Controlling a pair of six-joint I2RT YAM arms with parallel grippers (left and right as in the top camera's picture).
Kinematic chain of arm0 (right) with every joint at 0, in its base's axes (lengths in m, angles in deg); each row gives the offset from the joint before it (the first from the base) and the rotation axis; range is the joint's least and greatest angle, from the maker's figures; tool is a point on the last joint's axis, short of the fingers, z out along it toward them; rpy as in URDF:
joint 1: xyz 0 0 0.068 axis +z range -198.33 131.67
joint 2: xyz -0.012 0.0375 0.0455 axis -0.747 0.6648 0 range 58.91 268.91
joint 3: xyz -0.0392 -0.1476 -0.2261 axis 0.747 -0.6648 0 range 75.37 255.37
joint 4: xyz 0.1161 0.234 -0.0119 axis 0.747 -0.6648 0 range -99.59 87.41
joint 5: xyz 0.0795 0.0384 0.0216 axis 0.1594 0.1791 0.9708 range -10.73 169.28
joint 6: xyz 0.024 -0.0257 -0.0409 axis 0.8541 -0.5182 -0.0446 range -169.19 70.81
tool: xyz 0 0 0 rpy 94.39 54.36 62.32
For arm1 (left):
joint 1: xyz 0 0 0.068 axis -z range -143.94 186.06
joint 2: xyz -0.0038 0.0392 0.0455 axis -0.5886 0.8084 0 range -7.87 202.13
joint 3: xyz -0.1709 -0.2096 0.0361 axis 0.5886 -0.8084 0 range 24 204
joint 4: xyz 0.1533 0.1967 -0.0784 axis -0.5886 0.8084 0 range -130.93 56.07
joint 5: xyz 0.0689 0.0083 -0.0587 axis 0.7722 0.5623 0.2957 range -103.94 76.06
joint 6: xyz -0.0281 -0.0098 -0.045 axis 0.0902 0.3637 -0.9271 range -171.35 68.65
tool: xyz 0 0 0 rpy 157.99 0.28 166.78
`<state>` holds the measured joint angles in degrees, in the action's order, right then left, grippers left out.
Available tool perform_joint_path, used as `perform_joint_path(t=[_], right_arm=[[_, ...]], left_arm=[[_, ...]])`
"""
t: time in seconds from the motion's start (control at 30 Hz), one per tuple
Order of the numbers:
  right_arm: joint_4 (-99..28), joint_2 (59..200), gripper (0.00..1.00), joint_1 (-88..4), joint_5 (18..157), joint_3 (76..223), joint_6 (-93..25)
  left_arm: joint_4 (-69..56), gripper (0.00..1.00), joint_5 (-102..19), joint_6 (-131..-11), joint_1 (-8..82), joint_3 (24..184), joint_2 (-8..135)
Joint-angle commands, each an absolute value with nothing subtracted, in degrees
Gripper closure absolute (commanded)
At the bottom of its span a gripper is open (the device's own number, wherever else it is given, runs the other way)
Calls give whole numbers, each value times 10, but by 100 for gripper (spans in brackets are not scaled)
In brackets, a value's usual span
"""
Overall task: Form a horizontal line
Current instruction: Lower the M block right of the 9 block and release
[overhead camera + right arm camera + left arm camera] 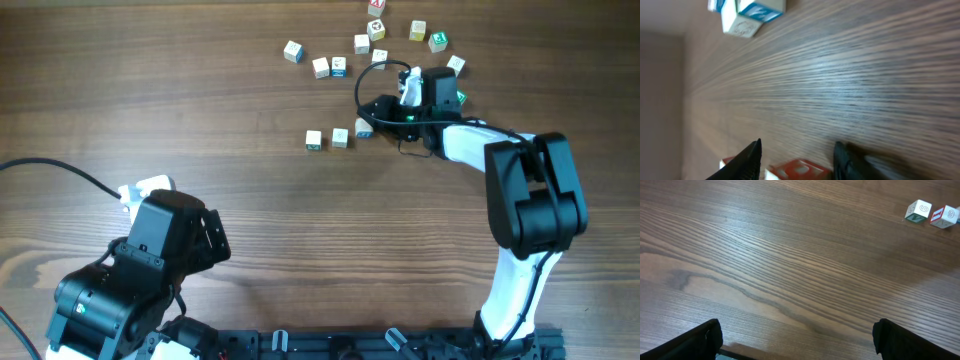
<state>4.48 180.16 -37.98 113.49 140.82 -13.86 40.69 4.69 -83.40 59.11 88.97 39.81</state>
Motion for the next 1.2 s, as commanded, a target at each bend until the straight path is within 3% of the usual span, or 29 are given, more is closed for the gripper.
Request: perform_joint_path(t=[0.0, 0.13, 0.3, 0.53, 0.77, 0.9, 1.1, 1.17], right_arm=[[-11, 1832, 42, -383, 1002, 1384, -152], [-36, 1836, 41, -384, 951, 1384, -160], [-41, 1837, 31, -384, 959, 1387, -178], [-176, 1762, 32, -382, 936, 1445, -222], [-210, 1732, 27, -333, 904, 1445, -226], [-244, 1727, 18, -289, 812, 1465, -210], [-333, 1717, 18, -268, 741, 1520, -180], [-354, 1703, 1, -269, 741, 1521, -165]], left_arm=[[406, 0, 56, -840, 586, 887, 397], [406, 0, 56, -840, 586, 887, 397], [406, 0, 56, -840, 586, 887, 397], [406, 0, 56, -840, 586, 887, 397], [406, 0, 56, -840, 586, 887, 397], [406, 0, 56, -840, 586, 887, 397], [406, 0, 56, -840, 586, 887, 397], [406, 0, 56, -840, 586, 887, 397]])
